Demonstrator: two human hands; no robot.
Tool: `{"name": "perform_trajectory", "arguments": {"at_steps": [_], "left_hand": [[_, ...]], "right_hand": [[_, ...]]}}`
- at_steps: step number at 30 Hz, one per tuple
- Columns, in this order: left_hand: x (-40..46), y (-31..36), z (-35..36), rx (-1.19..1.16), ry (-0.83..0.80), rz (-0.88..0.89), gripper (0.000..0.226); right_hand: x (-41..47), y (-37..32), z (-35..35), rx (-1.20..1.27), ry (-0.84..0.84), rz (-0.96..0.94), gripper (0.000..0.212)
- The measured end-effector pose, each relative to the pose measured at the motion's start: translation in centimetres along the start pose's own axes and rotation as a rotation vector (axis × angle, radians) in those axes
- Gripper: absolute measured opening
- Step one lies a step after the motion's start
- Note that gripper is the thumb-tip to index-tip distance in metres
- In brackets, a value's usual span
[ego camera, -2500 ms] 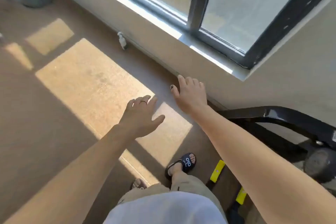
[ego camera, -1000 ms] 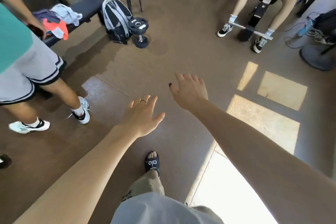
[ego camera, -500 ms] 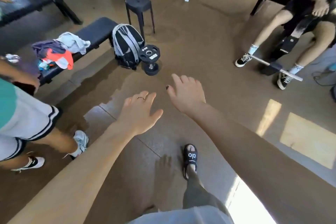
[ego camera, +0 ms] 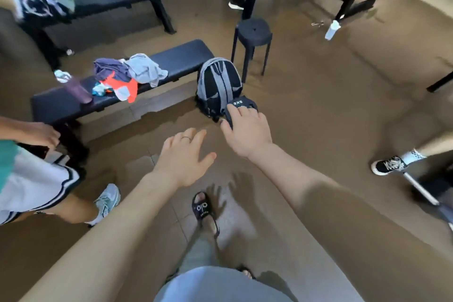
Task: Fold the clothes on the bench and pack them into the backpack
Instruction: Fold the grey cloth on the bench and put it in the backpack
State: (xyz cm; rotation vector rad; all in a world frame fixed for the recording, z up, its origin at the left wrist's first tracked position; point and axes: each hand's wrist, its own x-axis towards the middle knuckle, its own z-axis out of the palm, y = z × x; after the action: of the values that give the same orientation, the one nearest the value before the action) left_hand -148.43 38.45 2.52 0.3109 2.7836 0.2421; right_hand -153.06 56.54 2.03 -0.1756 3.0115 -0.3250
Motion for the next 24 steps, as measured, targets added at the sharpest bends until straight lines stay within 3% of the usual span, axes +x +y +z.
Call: {"name": "perform_trajectory", "arguments": {"at_steps": [8, 12, 16, 24], "left_hand": [[19.5, -5.7, -4.7, -0.042, 0.005, -0.043, 0.073], [26.9, -7.9, -7.9, 0.006, 0.061, -0.095, 0.075], [34.3, -10.1, -10.1, -0.022, 0.014, -0.164, 0.07], [50.2, -11.7, -13.0, -0.085, 0.017, -0.383, 0.069]], "right_hand": [[20.5, 0.0, -0.3, -0.056, 0.018, -0.06, 0.047], [29.1, -0.1, -0.4, -0.009, 0.153, -0.091, 0.048], [38.1, 1.0, -1.7, -0.034, 0.015, -0.123, 0.051], [57.3, 5.4, -1.3, -0.043, -0.079, -0.31, 0.053]]}}
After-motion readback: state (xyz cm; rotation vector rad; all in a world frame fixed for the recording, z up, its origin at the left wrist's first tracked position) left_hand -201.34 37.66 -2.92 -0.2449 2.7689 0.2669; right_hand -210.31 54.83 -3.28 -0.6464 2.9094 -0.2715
